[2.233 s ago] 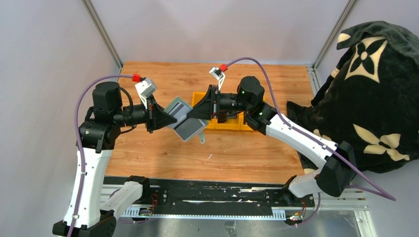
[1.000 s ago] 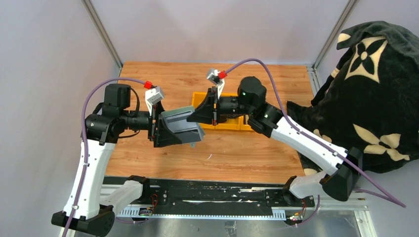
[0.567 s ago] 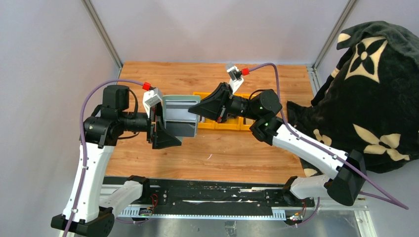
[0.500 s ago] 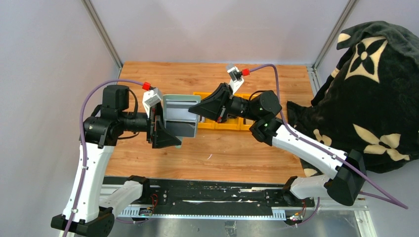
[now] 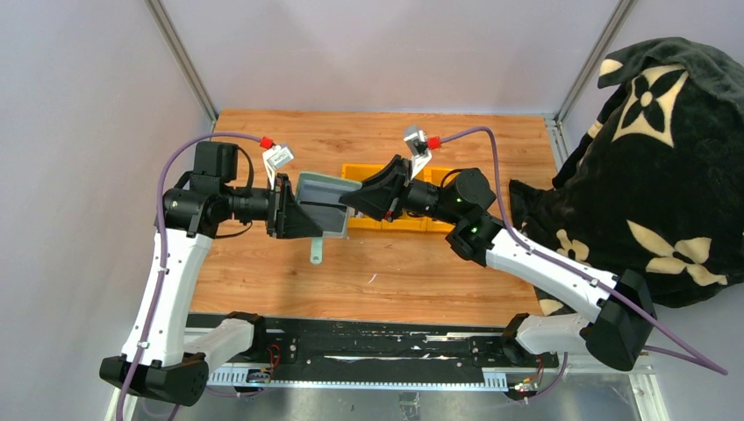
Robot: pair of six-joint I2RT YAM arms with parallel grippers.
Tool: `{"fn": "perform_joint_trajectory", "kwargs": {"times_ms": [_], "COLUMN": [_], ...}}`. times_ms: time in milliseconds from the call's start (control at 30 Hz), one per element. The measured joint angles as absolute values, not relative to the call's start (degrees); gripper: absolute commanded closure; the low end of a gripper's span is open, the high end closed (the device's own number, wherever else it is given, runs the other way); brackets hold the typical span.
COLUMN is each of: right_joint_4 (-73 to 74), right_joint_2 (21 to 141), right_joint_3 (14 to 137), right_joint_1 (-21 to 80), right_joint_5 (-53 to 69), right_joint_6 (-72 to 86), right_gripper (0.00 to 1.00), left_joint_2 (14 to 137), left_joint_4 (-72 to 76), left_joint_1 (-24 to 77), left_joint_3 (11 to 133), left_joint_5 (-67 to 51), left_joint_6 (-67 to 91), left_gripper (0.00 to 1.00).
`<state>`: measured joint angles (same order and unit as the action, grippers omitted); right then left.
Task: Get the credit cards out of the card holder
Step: Remove the credit card from the card holder.
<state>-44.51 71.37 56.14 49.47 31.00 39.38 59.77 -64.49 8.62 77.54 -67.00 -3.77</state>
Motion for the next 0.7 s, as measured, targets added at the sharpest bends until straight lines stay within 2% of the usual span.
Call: {"fn": "perform_joint_trajectory", "kwargs": {"times_ms": [133, 400, 533, 700], "right_joint_4": [-31.9, -2.8, 5.3, 11.2], "right_joint_2": [71.7, 81.7, 83.6, 83.8], "right_joint_3": [60.3, 82.1, 85.7, 88.4], "right_joint_1": [49.5, 49.6, 50.8, 54.3], "right_joint_5": [34.6, 44.3, 43.5, 36.5], "right_joint_6": [30.3, 12.1, 5.4, -2.7], "right_gripper": [0.61, 0.59, 0.62, 0.72], "left_joint_2": [60.0, 60.1, 60.8, 61.0], "left_joint_4": [-64.4, -65.2, -67.1, -68.6], "left_joint_1": [7.6, 7.2, 7.2, 7.2], "left_joint_3": [76.9, 76.9, 76.9, 76.9], "left_joint_5": [-61.6, -54.4, -52.3, -51.5], "left_joint_6": [-3.3, -4.8, -5.8, -6.7], "left_gripper": [1.0, 1.0, 1.0, 1.0]}}
